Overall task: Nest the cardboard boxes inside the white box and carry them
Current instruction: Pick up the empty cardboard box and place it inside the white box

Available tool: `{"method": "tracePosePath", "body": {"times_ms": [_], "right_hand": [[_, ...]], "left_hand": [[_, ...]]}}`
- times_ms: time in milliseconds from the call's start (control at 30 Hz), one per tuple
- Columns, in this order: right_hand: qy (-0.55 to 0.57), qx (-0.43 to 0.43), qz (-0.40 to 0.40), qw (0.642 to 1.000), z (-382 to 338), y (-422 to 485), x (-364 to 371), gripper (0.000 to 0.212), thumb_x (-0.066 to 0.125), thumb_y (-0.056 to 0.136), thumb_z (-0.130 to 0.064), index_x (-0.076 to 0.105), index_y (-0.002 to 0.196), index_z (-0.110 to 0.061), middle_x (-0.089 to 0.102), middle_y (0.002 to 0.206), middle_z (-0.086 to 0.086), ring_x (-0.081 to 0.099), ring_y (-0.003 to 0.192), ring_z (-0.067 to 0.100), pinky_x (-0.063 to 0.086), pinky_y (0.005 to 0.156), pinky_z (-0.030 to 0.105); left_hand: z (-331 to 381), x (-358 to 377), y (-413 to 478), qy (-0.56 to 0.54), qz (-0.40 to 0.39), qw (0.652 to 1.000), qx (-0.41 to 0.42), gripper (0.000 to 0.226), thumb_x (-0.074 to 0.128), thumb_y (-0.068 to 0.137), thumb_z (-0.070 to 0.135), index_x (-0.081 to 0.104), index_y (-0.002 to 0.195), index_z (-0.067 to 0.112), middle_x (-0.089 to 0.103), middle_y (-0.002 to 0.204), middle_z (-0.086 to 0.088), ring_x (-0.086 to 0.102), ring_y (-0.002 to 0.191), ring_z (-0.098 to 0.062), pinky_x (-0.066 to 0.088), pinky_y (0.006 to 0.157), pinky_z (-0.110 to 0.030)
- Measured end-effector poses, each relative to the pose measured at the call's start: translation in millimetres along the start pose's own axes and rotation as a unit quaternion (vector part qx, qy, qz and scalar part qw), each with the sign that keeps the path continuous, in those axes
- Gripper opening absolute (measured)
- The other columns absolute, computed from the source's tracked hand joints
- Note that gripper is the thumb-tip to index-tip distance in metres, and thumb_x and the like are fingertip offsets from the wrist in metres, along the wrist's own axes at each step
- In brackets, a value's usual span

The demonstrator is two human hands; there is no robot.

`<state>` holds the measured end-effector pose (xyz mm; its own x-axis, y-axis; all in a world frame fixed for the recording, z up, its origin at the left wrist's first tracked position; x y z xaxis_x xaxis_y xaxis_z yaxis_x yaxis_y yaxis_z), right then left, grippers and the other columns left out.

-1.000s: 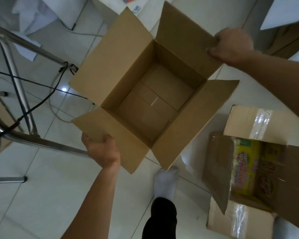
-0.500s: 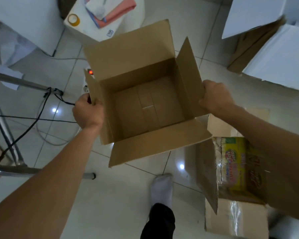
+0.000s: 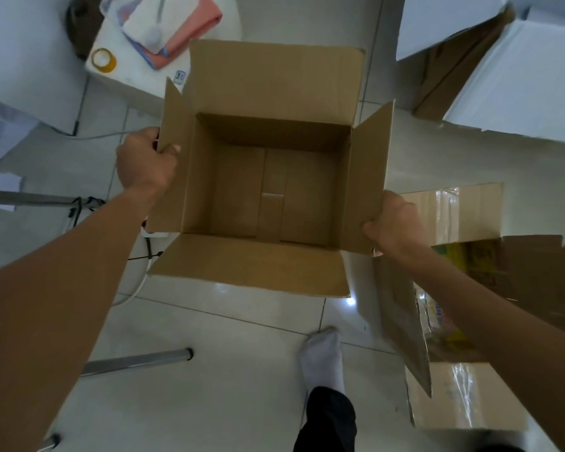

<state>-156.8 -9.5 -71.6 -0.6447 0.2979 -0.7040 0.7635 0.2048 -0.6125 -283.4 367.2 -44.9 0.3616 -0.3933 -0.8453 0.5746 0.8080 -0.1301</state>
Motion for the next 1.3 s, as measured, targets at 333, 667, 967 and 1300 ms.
{"method": "tracePosePath", "body": {"times_ms": [333, 667, 967, 1300], "right_hand": [[0.053, 0.009, -0.024, 0.998, 5.4, -8.4, 6.7, 0.036, 0.058, 0.088, -0.008, 0.05, 0.123, -0.005, 0.065, 0.106, 0.017, 0.065, 0.077, 0.032, 0.055, 0.067, 0.033], [0.071, 0.029, -0.033, 0.997, 15.6, -12.1, 2.2, 0.035, 0.063, 0.088, -0.027, 0.057, 0.112, -0.003, 0.068, 0.099, 0.016, 0.067, 0.064, 0.026, 0.059, 0.07, 0.038], [0.096, 0.027, 0.01, 0.995, 74.7, -56.8, -40.1, 0.045, 0.057, 0.083, -0.056, 0.059, 0.106, -0.017, 0.069, 0.077, 0.007, 0.07, 0.062, 0.025, 0.059, 0.063, 0.045], [0.146, 0.129, -0.001, 0.981, 245.2, -119.9, -49.8, 0.015, 0.061, 0.082, -0.035, 0.06, 0.075, -0.022, 0.071, 0.082, 0.006, 0.066, 0.08, 0.029, 0.054, 0.072, 0.036]], "left_hand": [[1.6, -2.2, 9.7, 0.008, -0.005, 1.0, 0.018, 0.026, 0.062, 0.088, 0.023, 0.064, 0.112, 0.013, 0.068, 0.108, -0.011, 0.063, 0.091, -0.023, 0.048, 0.079, -0.031], [-3.8, -15.5, 3.5, 0.058, 0.054, 0.997, 0.01, 0.05, 0.061, 0.083, 0.041, 0.048, 0.123, 0.015, 0.059, 0.121, -0.012, 0.053, 0.111, -0.03, 0.041, 0.092, -0.042], [71.8, -16.1, -55.5, 0.062, 0.089, 0.989, 0.099, 0.058, 0.057, 0.079, 0.038, 0.041, 0.13, 0.014, 0.046, 0.133, -0.011, 0.037, 0.126, -0.028, 0.022, 0.101, -0.036], [238.0, 75.8, -171.5, 0.022, 0.003, 0.968, 0.25, 0.04, 0.057, 0.083, 0.041, 0.053, 0.118, 0.022, 0.055, 0.12, -0.005, 0.046, 0.115, -0.025, 0.032, 0.097, -0.038]]}}
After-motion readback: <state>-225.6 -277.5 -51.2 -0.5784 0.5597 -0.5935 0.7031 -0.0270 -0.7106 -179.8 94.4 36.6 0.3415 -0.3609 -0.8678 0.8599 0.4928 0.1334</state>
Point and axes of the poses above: each hand's wrist, its own y-axis towards the middle knuckle, its own x-axis out of the palm, z = x × y, the point moved 10 cm from there along y, towards the middle knuckle
